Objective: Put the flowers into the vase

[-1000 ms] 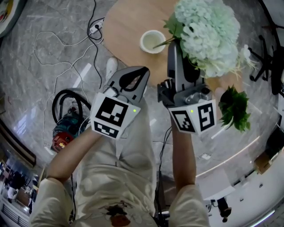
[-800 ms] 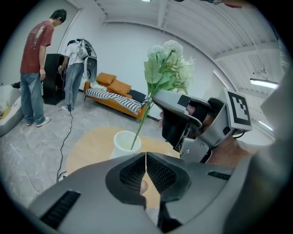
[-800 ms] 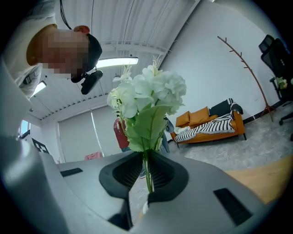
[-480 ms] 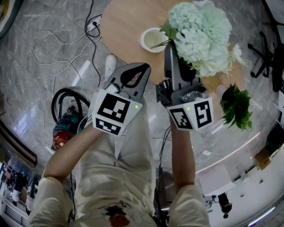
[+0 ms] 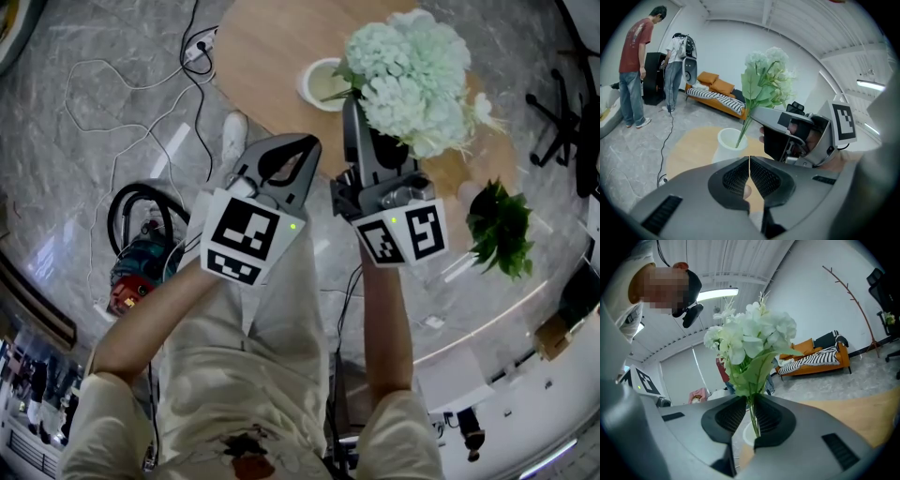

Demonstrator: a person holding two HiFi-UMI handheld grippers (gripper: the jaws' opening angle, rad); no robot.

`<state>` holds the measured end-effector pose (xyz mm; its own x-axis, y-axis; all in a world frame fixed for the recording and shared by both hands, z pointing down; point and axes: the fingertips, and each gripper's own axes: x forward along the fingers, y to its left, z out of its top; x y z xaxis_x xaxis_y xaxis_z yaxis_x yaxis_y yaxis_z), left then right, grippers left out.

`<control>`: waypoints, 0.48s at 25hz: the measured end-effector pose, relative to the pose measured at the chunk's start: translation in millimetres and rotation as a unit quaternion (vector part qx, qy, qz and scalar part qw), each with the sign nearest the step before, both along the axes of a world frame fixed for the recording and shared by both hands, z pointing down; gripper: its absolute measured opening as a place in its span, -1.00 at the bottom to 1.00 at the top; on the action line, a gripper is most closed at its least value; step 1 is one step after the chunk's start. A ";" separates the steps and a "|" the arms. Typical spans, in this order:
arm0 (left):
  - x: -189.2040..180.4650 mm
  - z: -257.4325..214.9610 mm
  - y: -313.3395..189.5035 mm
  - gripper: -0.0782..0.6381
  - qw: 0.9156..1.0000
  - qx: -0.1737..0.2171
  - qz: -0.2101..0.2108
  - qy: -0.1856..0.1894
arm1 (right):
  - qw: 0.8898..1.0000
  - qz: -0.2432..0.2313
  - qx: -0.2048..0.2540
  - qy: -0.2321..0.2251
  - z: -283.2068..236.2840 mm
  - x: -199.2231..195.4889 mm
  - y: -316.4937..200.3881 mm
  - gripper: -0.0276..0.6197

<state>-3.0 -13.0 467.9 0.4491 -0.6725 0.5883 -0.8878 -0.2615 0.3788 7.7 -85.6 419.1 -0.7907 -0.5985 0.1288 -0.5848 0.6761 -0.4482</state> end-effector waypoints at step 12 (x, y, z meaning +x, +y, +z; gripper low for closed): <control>13.6 0.0 5.0 -0.74 1.000 -0.013 0.013 0.001 | 0.998 -0.026 -0.030 0.055 29.1 2.9 5.2 -0.74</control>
